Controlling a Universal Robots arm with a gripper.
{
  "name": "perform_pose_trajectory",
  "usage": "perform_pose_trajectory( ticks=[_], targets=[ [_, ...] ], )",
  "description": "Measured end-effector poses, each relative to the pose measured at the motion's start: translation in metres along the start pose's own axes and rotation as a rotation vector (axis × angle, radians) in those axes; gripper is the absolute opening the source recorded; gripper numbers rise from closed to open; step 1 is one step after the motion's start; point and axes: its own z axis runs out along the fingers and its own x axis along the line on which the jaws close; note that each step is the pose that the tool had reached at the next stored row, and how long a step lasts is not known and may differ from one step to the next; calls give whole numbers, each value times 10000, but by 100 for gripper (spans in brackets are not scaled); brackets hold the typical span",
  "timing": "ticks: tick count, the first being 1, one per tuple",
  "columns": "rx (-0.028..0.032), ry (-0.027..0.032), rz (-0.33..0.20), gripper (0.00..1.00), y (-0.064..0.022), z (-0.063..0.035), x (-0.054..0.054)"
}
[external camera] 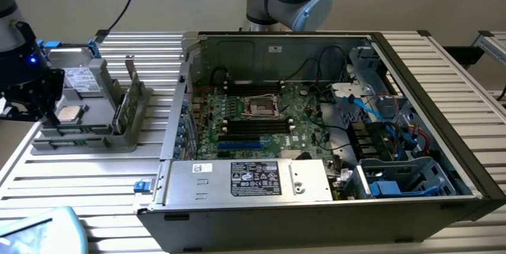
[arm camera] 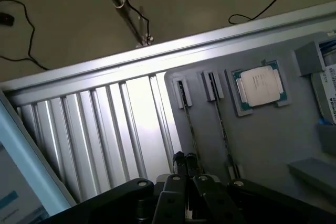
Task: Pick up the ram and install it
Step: 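Pick up the ram and move it above insertion slot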
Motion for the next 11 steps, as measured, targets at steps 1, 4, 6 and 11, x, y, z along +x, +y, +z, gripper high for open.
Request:
perform_pose_trajectory(
  ticks=[1, 4, 6, 11],
  targets=[
    [13, 22, -190, 10, 0, 3, 0],
    [55, 82, -725, 10, -1, 9, 0],
    [86, 122, -1098, 10, -2, 12, 0],
    [224, 168, -1905, 10, -2, 17, -1]
  ],
)
